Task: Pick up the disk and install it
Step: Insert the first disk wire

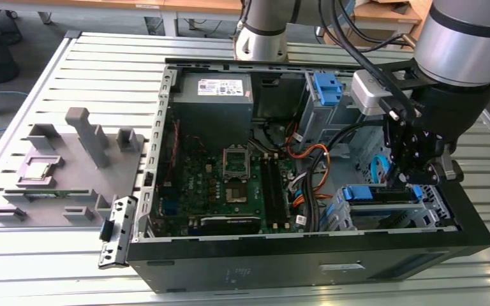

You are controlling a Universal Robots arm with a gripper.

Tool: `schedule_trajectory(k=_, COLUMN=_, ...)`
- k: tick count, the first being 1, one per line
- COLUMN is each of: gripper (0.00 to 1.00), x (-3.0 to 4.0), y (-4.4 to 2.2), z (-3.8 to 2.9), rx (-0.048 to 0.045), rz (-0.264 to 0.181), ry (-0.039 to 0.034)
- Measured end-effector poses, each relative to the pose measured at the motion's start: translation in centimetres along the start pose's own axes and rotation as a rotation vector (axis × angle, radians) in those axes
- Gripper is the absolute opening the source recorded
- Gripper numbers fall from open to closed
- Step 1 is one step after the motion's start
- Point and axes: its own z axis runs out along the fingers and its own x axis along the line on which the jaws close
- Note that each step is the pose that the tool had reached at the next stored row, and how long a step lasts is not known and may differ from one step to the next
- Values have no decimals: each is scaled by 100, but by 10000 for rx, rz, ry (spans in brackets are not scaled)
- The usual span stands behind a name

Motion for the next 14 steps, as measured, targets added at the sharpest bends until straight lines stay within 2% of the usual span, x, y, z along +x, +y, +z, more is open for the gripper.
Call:
schedule_trajectory(k=8, gripper=16, x=-1, y=6, z=4, rx=9, rz=3, ry=-7)
schedule_trajectory(k=14, gripper=16, x=-5, y=40, z=35, rx=187, rz=35, ry=-123)
